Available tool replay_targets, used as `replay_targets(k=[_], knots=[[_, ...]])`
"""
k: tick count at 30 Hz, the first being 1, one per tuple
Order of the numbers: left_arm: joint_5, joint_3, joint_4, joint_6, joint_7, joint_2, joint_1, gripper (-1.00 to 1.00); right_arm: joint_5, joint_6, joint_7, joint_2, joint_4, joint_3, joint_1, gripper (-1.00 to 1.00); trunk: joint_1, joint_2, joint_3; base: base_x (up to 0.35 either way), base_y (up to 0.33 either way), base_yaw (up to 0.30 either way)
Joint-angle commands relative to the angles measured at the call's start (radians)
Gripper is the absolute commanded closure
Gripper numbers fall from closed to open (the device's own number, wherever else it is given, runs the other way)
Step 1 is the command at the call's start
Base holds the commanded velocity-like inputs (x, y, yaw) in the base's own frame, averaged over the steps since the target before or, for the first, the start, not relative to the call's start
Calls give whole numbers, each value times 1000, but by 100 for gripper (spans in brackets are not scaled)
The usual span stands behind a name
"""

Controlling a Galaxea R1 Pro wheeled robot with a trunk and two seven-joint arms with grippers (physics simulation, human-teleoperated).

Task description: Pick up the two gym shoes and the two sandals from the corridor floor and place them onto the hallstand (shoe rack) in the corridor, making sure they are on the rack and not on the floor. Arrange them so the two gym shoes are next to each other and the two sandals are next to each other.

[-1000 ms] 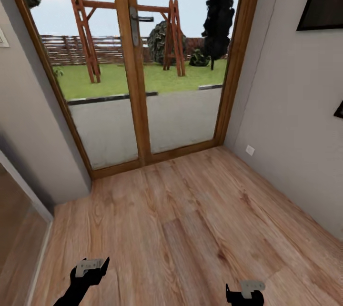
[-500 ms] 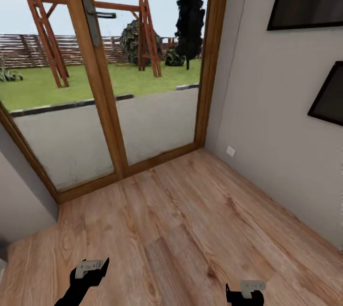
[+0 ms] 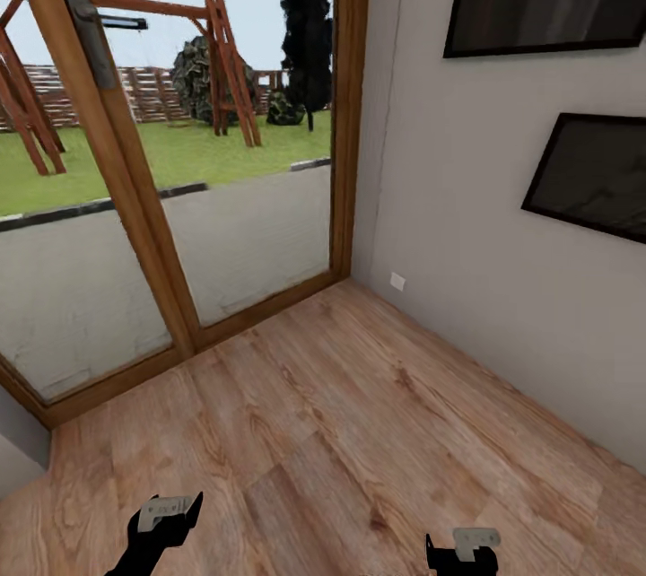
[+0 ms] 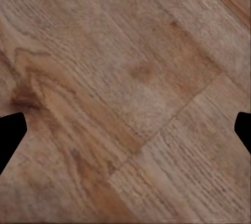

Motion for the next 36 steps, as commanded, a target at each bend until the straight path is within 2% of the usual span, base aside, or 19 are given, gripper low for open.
replay_targets(k=[1, 11, 36], knots=[[-3, 9, 1, -3, -8, 0, 1, -100, 7, -2, -6, 0, 1, 0, -1, -100, 0, 0, -1, 3, 1, -300], [-1, 13, 27, -10, -9, 10, 36, -100, 6, -3, -7, 2, 1, 0, -1, -100, 0, 0, -1, 1, 0, -300], [-10, 5, 29, -10, -11, 6, 40, -100, 4, -3, -7, 0, 1, -1, -1, -100, 0, 0, -1, 254, 208, -300]])
